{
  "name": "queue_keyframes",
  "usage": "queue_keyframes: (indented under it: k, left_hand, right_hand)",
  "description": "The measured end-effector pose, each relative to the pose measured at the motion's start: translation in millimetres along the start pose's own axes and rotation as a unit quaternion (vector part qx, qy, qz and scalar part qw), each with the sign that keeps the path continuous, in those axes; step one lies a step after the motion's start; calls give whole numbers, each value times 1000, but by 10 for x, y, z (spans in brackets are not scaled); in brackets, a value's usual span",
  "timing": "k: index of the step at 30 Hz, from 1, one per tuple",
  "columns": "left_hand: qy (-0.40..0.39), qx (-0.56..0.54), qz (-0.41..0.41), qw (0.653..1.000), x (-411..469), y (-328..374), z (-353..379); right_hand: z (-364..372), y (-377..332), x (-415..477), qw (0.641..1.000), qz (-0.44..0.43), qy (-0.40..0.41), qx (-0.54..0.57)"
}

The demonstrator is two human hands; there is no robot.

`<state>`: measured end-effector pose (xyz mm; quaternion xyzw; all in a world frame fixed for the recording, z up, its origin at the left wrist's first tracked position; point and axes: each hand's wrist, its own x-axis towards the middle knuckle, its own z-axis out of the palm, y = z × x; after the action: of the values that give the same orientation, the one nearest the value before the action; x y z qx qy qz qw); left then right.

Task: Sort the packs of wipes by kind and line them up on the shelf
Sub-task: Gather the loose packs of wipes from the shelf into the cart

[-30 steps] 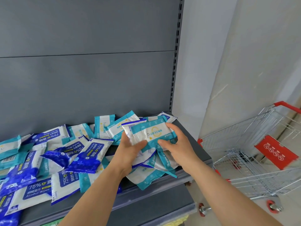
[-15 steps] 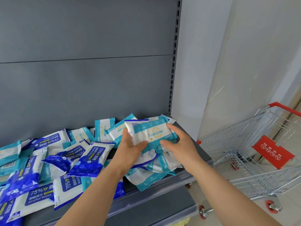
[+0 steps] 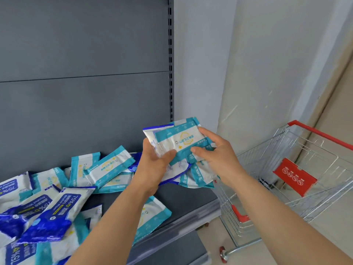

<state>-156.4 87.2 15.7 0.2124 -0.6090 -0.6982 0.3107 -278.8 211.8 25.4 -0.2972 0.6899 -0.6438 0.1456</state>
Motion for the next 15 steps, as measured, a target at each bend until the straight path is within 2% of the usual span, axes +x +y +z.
queue_keyframes:
  k: [10,15]
  left_hand:
    - [-30,0,-55,998,441,-739,1869]
    - [-13,8,-102,995,785,-1284,2817]
  right_hand:
    - [-1842,639,519,998,55,14,-19]
    - [-2745,1156,934,994,100,1,-41]
